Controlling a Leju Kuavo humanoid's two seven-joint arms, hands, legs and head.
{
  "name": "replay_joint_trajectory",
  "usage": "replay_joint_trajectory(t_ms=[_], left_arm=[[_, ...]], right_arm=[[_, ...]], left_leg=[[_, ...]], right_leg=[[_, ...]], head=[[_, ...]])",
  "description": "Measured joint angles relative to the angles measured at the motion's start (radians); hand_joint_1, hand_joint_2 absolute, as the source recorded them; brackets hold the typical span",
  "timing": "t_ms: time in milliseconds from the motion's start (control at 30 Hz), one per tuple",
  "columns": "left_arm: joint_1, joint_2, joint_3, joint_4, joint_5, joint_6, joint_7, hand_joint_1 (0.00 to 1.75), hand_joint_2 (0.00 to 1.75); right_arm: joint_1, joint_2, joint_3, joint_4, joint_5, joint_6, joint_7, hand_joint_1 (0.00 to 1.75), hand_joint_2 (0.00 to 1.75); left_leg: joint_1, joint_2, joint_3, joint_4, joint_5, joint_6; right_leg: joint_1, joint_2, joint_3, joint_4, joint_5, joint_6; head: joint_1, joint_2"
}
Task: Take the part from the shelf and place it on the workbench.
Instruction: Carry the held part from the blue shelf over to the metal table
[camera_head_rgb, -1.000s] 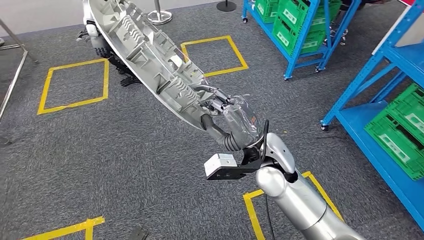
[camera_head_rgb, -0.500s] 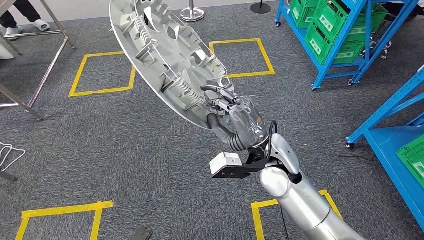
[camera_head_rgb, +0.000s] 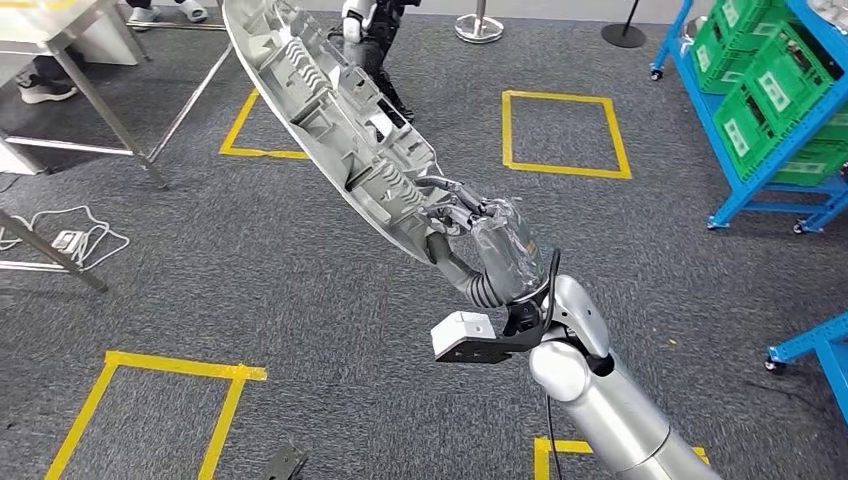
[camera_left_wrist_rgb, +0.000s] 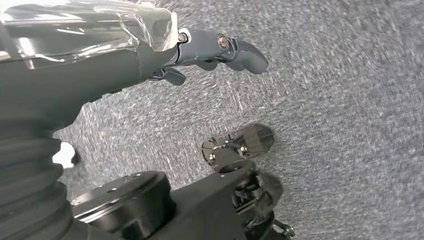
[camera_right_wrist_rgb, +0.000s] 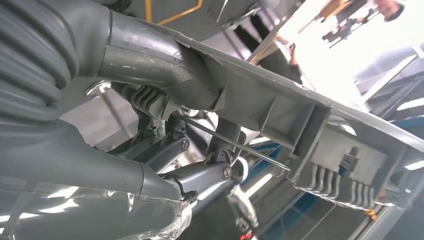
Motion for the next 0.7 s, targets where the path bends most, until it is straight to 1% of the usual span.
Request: replay_joint_trajectory(t_ms=[33,67,100,133,167,200,233,267,300,333,367,400,433,467,500,533,567,600,633,667,700], left_arm=[[0.001,0.0,0.0,0.0,0.0,0.001,0.0,0.0,1.75],[0.001,0.0,0.0,0.0,0.0,0.002,0.0,0.0,1.75],[0.001,0.0,0.0,0.0,0.0,0.004,0.0,0.0,1.75],[0.003,0.001,0.0,0.0,0.0,0.005,0.0,0.0,1.75],[0.005,0.001,0.0,0.0,0.001,0.007,0.0,0.0,1.75],[0.008,0.002,0.0,0.0,0.001,0.009,0.0,0.0,1.75],[0.011,0.003,0.0,0.0,0.001,0.011,0.0,0.0,1.75],[0.013,0.003,-0.001,0.0,0.001,0.012,0.0,0.0,1.75],[0.013,0.003,-0.001,0.0,0.001,0.013,0.0,0.0,1.75],[0.013,0.002,-0.001,0.0,0.001,0.013,0.0,0.0,1.75],[0.012,0.002,-0.001,0.0,0.001,0.013,0.0,0.0,1.75],[0.012,0.001,-0.001,0.0,0.001,0.013,0.0,0.0,1.75],[0.012,0.0,-0.001,0.0,0.001,0.013,0.0,0.0,1.75],[0.013,0.0,-0.001,0.0,0.001,0.013,0.0,0.0,1.75],[0.013,0.0,-0.001,0.0,0.001,0.013,0.0,0.0,1.75],[0.013,0.0,-0.001,0.0,0.001,0.013,0.0,0.0,1.75],[0.012,0.001,-0.001,0.0,0.001,0.014,-0.001,0.0,1.75],[0.011,0.002,-0.001,0.0,0.001,0.016,-0.003,0.0,1.75],[0.009,0.002,-0.001,0.0,0.002,0.019,-0.004,0.0,1.75],[0.009,0.002,0.0,-0.001,0.002,0.022,-0.006,0.0,1.75],[0.009,0.002,0.0,-0.001,0.002,0.024,-0.007,0.0,1.75]], right_arm=[[0.001,0.0,0.0,0.0,0.0,0.0,0.0,1.75,1.75],[0.001,-0.001,0.0,0.0,0.001,0.0,0.0,1.75,1.75],[0.001,-0.001,0.0,0.0,0.001,0.0,0.0,1.75,1.75],[0.001,0.0,-0.001,-0.001,0.002,0.0,0.0,1.75,1.75],[0.0,0.001,-0.001,-0.001,0.002,0.001,-0.001,1.75,1.75],[0.0,0.003,-0.001,-0.002,0.002,0.001,-0.001,1.75,1.75],[-0.001,0.005,-0.001,-0.002,0.002,0.001,-0.001,1.75,1.75],[-0.001,0.008,-0.001,-0.003,0.002,0.002,-0.001,1.75,1.75],[-0.002,0.011,-0.001,-0.003,0.002,0.002,-0.001,1.75,1.75],[-0.002,0.012,-0.002,-0.004,0.002,0.003,-0.001,1.75,1.75],[-0.002,0.013,-0.002,-0.004,0.002,0.003,-0.001,1.75,1.75],[-0.001,0.013,-0.003,-0.004,0.002,0.003,-0.001,1.75,1.75],[-0.001,0.013,-0.003,-0.004,0.003,0.004,-0.001,1.75,1.75],[-0.001,0.014,-0.004,-0.004,0.003,0.004,-0.001,1.75,1.75],[-0.001,0.014,-0.004,-0.004,0.003,0.006,-0.001,1.75,1.75],[-0.001,0.016,-0.004,-0.004,0.003,0.007,-0.001,1.75,1.75],[0.0,0.017,-0.005,-0.004,0.004,0.008,-0.001,1.75,1.75],[0.0,0.018,-0.006,-0.004,0.004,0.01,-0.002,1.75,1.75],[0.0,0.019,-0.007,-0.005,0.005,0.011,-0.002,1.75,1.75],[0.001,0.02,-0.008,-0.005,0.005,0.013,-0.002,1.75,1.75],[0.001,0.021,-0.009,-0.006,0.006,0.013,-0.003,1.75,1.75]], left_leg=[[0.003,-0.016,-0.002,0.008,-0.005,-0.007],[0.005,-0.032,-0.005,0.019,-0.012,-0.016],[0.006,-0.044,-0.009,0.027,-0.017,-0.025],[0.006,-0.053,-0.014,0.033,-0.021,-0.031],[0.007,-0.06,-0.017,0.035,-0.022,-0.035],[0.009,-0.065,-0.019,0.035,-0.022,-0.037],[0.01,-0.056,-0.023,0.039,-0.025,-0.04],[0.01,-0.033,-0.031,0.055,-0.035,-0.044],[0.01,-0.001,-0.049,0.09,-0.053,-0.047],[0.009,0.037,-0.077,0.145,-0.078,-0.051],[0.011,0.063,-0.113,0.212,-0.106,-0.053],[0.012,0.076,-0.148,0.275,-0.128,-0.054],[0.013,0.081,-0.172,0.314,-0.135,-0.053],[0.013,0.084,-0.177,0.315,-0.123,-0.051],[0.011,0.088,-0.159,0.276,-0.095,-0.046],[0.007,0.105,-0.123,0.207,-0.059,-0.038],[-0.001,0.131,-0.086,0.139,-0.036,-0.03],[-0.01,0.153,-0.057,0.087,-0.021,-0.021],[-0.018,0.168,-0.041,0.057,-0.018,-0.015],[-0.023,0.168,-0.039,0.05,-0.023,-0.012],[-0.024,0.153,-0.036,0.045,-0.021,-0.008]], right_leg=[[-0.008,0.014,0.029,-0.072,0.034,0.013],[-0.013,0.028,0.06,-0.135,0.061,0.019],[-0.014,0.039,0.081,-0.178,0.078,0.016],[-0.013,0.046,0.091,-0.195,0.083,0.009],[-0.008,0.041,0.093,-0.194,0.082,-0.003],[-0.007,0.033,0.093,-0.194,0.082,-0.012],[-0.007,0.025,0.095,-0.195,0.082,-0.019],[-0.007,0.016,0.099,-0.196,0.081,-0.026],[-0.007,0.006,0.103,-0.198,0.079,-0.032],[-0.003,-0.005,0.107,-0.198,0.076,-0.038],[0.001,-0.016,0.109,-0.198,0.073,-0.043],[0.004,-0.028,0.11,-0.198,0.07,-0.046],[0.008,-0.041,0.112,-0.198,0.067,-0.048],[0.011,-0.053,0.114,-0.198,0.064,-0.05],[0.013,-0.065,0.118,-0.198,0.06,-0.05],[0.016,-0.077,0.124,-0.199,0.056,-0.05],[0.019,-0.087,0.13,-0.199,0.051,-0.048],[0.022,-0.098,0.134,-0.201,0.047,-0.046],[0.024,-0.109,0.138,-0.202,0.044,-0.042],[0.026,-0.121,0.14,-0.204,0.041,-0.038],[0.027,-0.134,0.144,-0.207,0.039,-0.034]], head=[[0.0,0.0],[0.002,0.0],[0.003,0.0],[0.004,0.0],[0.004,0.0],[0.004,0.0],[0.004,0.0],[0.001,0.0],[-0.002,0.0],[-0.005,0.0],[-0.007,0.0],[-0.007,0.0],[-0.007,0.0],[-0.008,0.0],[-0.008,0.0],[-0.008,0.0],[-0.007,0.0],[-0.007,0.0],[-0.007,0.0],[-0.007,0.0],[-0.007,0.0]])
